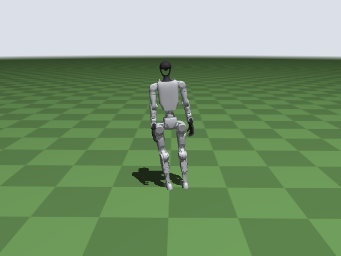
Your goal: In place motions
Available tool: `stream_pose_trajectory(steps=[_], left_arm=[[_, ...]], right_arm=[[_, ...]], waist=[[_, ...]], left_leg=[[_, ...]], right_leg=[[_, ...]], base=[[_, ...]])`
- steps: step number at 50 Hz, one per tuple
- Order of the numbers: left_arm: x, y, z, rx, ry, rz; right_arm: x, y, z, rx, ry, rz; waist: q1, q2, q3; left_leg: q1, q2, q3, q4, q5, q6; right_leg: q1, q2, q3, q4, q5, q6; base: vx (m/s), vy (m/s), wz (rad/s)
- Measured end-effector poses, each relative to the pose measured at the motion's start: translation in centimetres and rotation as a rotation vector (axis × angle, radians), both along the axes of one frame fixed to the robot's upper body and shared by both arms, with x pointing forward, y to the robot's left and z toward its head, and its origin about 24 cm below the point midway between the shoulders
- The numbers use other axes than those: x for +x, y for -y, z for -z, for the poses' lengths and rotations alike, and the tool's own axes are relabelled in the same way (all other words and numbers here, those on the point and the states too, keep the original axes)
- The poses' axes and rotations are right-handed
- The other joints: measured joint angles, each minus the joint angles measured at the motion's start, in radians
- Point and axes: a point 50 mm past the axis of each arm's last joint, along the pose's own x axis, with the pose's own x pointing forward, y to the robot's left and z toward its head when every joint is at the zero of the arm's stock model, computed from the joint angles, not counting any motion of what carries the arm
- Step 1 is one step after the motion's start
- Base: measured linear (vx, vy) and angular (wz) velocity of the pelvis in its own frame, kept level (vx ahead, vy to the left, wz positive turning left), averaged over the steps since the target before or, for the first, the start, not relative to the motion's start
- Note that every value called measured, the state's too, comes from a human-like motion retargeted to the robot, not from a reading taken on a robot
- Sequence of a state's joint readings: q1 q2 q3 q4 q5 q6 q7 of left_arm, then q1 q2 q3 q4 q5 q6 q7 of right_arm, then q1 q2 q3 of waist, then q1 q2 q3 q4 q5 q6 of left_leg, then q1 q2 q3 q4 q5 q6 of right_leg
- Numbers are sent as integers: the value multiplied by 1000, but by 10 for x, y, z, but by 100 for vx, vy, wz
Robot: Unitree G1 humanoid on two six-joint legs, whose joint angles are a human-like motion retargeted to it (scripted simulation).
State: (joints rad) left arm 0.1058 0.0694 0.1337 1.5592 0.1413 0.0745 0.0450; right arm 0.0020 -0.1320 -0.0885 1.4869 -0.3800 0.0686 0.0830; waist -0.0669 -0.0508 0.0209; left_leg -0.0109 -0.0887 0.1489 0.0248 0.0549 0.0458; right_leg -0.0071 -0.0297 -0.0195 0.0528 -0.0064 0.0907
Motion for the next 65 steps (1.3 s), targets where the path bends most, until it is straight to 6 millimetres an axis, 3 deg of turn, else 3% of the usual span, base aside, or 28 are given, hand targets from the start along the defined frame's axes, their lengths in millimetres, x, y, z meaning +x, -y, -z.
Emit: stream_pose_trajectory(steps=[5, 9, 17, 30, 40, 48, 55, 60, 62, 65], left_arm=[[19, -4, 1, -32, 29, 182], [32, -7, 2, -42, 66, 288], [46, -2, 3, -71, 127, 253], [27, -10, 1, -49, 52, 271], [10, -8, 0, -56, -5, 271], [14, -9, 0, -60, 12, 276], [43, -16, 1, -50, 94, 318], [102, -13, -2, -45, 276, 419], [114, -7, -4, -47, 328, 463], [119, 3, -4, -58, 373, 516]], right_arm=[[3, -6, 1, 32, 22, 103], [-10, -7, 1, 51, -25, 137], [-24, 0, -1, 23, -99, 95], [-38, 1, -3, 23, -148, 156], [-32, 0, -2, 27, -125, 139], [-20, -2, -1, 41, -83, 127], [5, -8, 0, 91, 28, 172], [19, 4, -2, 47, 88, 189], [11, 13, -3, 23, 56, 166], [-6, 23, -5, -19, -31, 117]], waist=[[-17, 15, 14], [11, 18, -6], [-6, 36, -18], [-23, 50, -20], [-25, 60, -21], [-46, 77, -8], [-31, 86, 34], [-1, 65, 102], [34, 57, 100], [37, 61, 72]], left_leg=[[12, 6, -15, 8, -13, -4], [20, 4, -6, 5, -24, -5], [24, 17, -9, 3, -37, -11], [34, 34, -1, -2, -55, -15], [39, 41, 13, -9, -61, -21], [35, 62, 9, -4, -63, -39], [-13, 85, 21, 43, -73, -47], [-84, 52, -17, 79, -29, -58], [-80, 72, 109, 58, -55, -49], [-59, 147, 400, 28, -79, -107]], right_leg=[[17, 8, -3, -3, 5, -11], [20, 13, 3, -8, 13, -22], [18, 29, 11, -4, 17, -34], [11, 46, 26, 6, 26, -44], [5, 52, 35, 7, 36, -46], [-1, 72, 15, 15, 48, -59], [0, 67, -67, 1, 71, -79], [17, 14, -177, -20, 73, -93], [23, -10, -220, -30, 70, -92], [28, -35, -316, -38, 52, -89]], base=[[1, -8, 16], [9, -5, -16], [1, -3, -1], [0, -1, 0], [0, 0, 0], [0, -1, 7], [-8, -7, 16], [-24, 6, 133], [-19, 17, 164], [-17, 20, 248]])
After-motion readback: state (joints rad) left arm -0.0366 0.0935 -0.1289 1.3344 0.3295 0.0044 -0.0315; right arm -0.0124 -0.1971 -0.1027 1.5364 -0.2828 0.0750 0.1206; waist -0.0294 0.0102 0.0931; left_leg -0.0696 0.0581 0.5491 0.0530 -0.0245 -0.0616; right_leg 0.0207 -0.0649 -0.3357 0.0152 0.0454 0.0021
